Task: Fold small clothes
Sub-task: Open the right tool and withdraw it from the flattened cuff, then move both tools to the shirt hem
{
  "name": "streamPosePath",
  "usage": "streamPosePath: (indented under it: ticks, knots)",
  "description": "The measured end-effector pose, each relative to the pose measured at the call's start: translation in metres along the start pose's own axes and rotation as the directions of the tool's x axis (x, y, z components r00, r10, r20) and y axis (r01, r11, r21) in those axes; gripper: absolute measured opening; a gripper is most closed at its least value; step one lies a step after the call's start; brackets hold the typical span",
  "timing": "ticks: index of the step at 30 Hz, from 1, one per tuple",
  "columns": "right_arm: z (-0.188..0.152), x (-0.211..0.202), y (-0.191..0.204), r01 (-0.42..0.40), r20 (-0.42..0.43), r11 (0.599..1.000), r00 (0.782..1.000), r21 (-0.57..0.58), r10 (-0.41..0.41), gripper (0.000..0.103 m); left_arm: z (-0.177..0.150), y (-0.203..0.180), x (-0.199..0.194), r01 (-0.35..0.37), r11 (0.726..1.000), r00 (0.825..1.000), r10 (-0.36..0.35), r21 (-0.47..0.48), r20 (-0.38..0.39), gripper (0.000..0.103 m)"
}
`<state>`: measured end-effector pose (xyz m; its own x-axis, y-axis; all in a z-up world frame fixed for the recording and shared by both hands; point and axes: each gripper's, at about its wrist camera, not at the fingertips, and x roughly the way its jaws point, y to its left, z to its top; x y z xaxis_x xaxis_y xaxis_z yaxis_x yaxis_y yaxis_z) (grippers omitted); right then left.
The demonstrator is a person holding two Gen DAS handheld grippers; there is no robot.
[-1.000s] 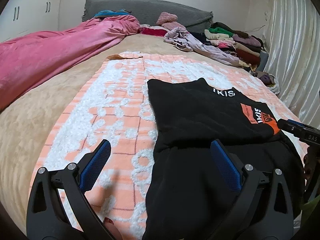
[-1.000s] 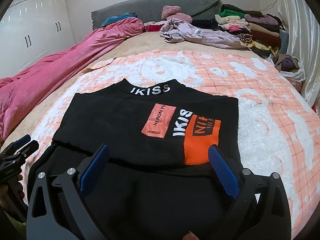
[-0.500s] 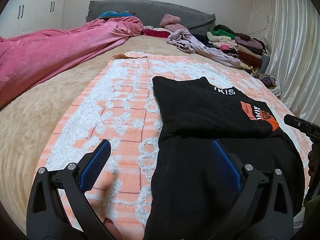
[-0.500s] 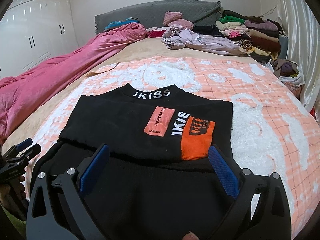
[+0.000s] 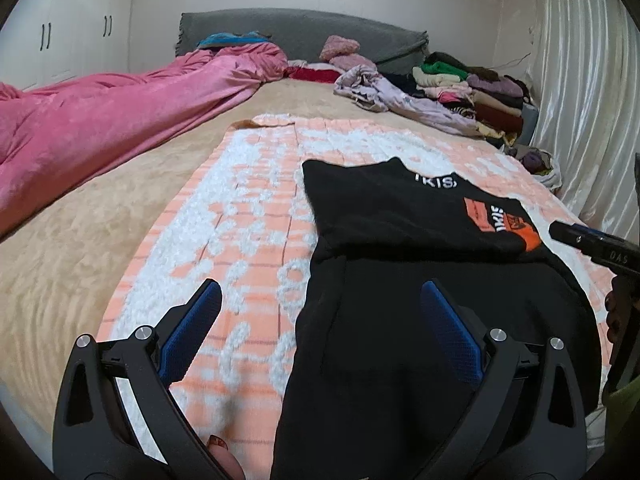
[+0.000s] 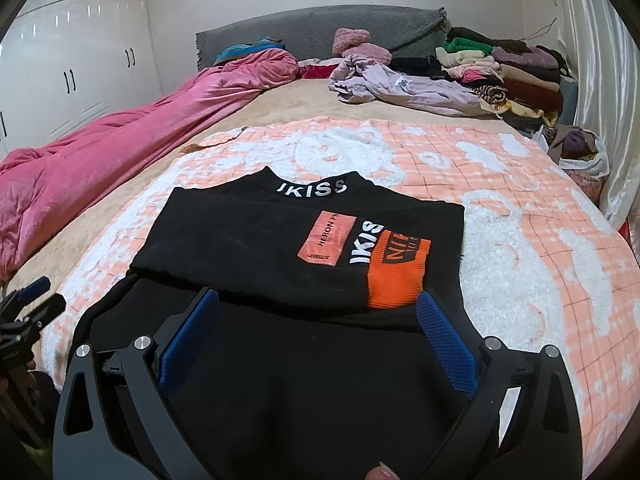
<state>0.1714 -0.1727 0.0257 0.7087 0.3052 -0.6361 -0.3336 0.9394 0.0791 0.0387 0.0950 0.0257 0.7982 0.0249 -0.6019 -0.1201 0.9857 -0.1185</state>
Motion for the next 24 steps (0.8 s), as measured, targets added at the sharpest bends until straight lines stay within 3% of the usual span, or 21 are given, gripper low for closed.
streamPosePath:
  ticks: [11,24]
  knots:
    - [-0.005,-0.023,0.006,-0.007,0.021,1.0,1.0,-0.027,0.007,0.098,-0.009,-0.006,-0.017,-0.002,1.0,1.0,0.002,0.019,-0.013,0.093]
    - [-0.019,-0.047,-0.005,0.001,0.029,1.0,1.0,-0.026,0.0,0.098,-0.023,-0.006,-0.027,-0.05,0.998,0.997,0.052,0.032,-0.061,0.093]
